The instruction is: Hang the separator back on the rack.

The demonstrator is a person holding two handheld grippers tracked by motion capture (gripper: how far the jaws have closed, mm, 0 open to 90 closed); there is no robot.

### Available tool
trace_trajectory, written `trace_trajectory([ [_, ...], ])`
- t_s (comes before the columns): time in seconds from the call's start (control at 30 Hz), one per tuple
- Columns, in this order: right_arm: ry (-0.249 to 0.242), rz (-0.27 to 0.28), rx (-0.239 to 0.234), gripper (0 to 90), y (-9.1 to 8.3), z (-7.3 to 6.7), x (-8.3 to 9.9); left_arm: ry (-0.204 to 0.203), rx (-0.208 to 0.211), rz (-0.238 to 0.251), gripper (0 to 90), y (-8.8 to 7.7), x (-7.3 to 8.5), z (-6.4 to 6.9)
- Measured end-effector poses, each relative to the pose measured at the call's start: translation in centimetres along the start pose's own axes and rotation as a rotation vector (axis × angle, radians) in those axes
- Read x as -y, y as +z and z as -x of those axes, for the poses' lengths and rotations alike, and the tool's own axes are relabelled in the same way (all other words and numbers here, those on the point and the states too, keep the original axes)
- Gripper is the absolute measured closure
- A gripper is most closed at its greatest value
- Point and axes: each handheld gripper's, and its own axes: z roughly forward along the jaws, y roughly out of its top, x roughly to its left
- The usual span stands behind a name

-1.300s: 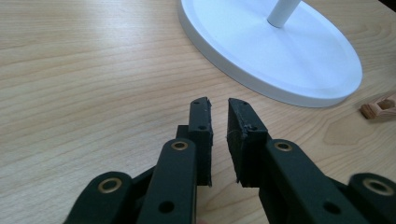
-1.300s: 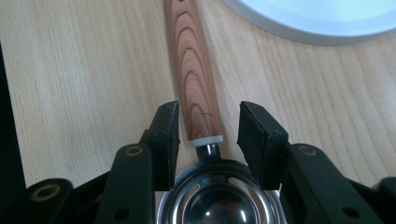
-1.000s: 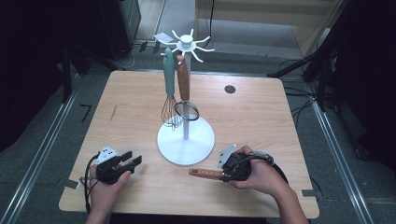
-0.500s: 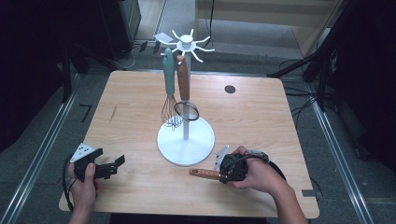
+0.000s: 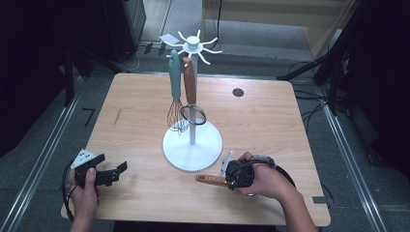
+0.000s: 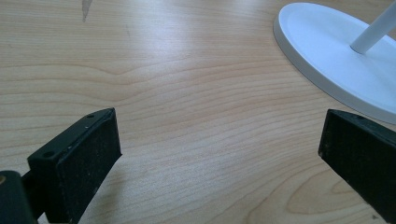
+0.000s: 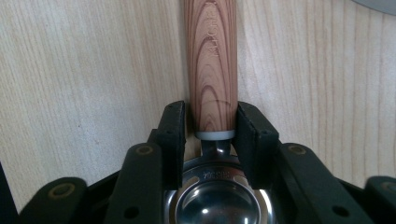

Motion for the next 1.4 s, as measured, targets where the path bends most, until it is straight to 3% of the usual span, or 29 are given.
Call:
trace_trajectory([
  [0.17,-0.016,-0.024,-0.004,70.2,0.0,-0.2,-0.4,-0.006,-0.004,-0.001,0.0,0.0,0.0,-0.1],
  [0.3,0.004,-0.032,-0.006,70.9,0.0,-0.2,-0.5,-0.005,-0.005,-0.004,0.0,0.0,0.0,-0.1],
  [0.33,0.032,-0.029,-0.004,71.1,0.0,-0.2,-0.4,-0.005,-0.005,-0.004,0.0,0.0,0.1,-0.1],
  [0.53,0.030,0.014,0.020,71.3,-0.1,-0.2,0.2,-0.004,-0.004,-0.012,0.0,0.2,0.1,-0.1],
  [0.8,0.082,0.155,0.040,71.3,-1.7,0.0,1.6,-0.006,-0.009,-0.005,0.0,0.2,0.1,-0.1],
  [0.87,0.123,0.227,0.047,71.3,-2.2,0.3,2.3,-0.011,-0.011,0.003,0.0,0.2,0.1,-0.1],
  [0.9,0.123,0.227,0.047,71.3,-2.2,0.3,2.3,-0.013,-0.011,0.004,0.0,0.2,0.2,-0.2],
  [1.1,0.204,0.380,0.077,71.4,-2.9,0.7,3.7,-0.013,-0.012,0.001,0.0,0.2,0.2,-0.2],
  [1.4,0.310,0.514,0.102,71.3,-3.0,0.8,5.2,-0.013,-0.016,-0.003,0.0,0.2,0.2,-0.2],
])
